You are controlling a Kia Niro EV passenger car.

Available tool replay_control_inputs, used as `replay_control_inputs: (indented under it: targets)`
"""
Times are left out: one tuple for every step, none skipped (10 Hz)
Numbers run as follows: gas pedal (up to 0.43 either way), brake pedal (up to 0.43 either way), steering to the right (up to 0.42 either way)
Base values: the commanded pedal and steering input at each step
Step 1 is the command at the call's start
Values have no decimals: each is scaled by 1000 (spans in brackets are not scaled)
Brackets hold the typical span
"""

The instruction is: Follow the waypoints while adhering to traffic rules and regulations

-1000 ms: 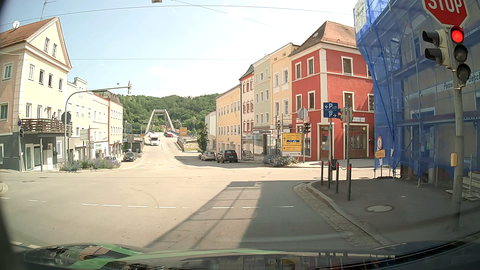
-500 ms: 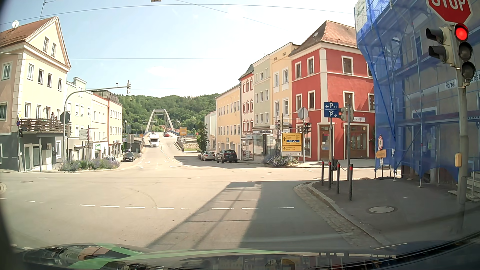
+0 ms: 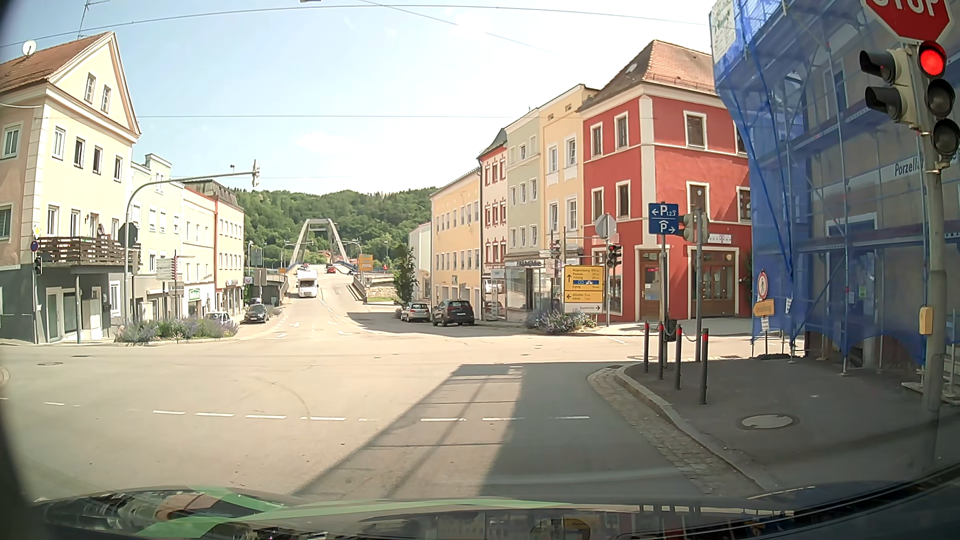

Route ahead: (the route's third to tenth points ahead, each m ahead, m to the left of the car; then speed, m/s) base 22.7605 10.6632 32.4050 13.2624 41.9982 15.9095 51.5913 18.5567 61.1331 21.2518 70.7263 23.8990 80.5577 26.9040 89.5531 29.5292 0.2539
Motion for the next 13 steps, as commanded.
replay_control_inputs:
  targets:
    - [0, 152, 19]
    - [0, 152, 19]
    - [0, 152, 18]
    - [0, 159, 18]
    - [0, 159, 18]
    - [0, 165, 19]
    - [0, 171, 18]
    - [0, 189, 18]
    - [0, 195, 19]
    - [0, 195, 18]
    - [0, 195, 19]
    - [0, 195, 19]
    - [0, 195, 18]
